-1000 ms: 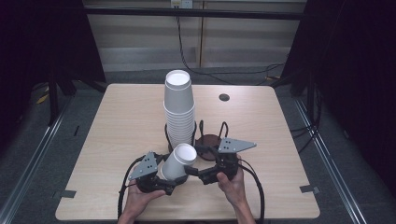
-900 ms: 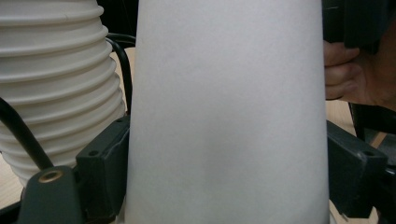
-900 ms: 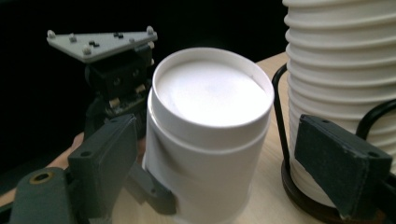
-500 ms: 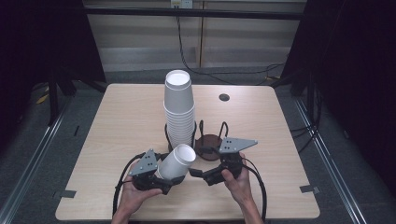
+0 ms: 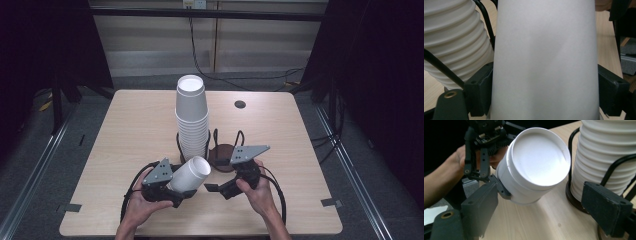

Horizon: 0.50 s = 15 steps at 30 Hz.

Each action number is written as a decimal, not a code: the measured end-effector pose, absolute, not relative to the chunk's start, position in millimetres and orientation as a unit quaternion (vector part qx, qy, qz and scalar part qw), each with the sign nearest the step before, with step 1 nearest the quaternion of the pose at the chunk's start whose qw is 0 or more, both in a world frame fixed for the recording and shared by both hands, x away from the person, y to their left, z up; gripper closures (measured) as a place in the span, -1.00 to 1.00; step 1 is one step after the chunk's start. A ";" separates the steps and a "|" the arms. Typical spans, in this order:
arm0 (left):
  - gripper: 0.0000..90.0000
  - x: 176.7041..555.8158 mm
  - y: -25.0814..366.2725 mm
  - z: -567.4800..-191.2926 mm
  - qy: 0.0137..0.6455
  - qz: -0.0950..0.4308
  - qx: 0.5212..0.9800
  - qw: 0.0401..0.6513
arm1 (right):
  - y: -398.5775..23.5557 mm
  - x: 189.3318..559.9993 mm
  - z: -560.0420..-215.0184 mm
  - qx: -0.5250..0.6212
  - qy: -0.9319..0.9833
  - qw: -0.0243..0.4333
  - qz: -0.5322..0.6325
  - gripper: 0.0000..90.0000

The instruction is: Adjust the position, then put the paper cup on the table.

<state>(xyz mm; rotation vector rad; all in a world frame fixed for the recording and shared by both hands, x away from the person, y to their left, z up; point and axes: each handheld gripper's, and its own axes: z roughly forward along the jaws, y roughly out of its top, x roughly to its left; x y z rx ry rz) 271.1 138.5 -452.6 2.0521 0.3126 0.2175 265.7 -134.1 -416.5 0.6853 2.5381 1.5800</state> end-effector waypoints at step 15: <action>-0.63 271.5 127.6 -440.8 0.092 0.092 0.882 0.454 | -139.9 265.2 -416.5 0.180 0.862 0.027 0.473 -0.61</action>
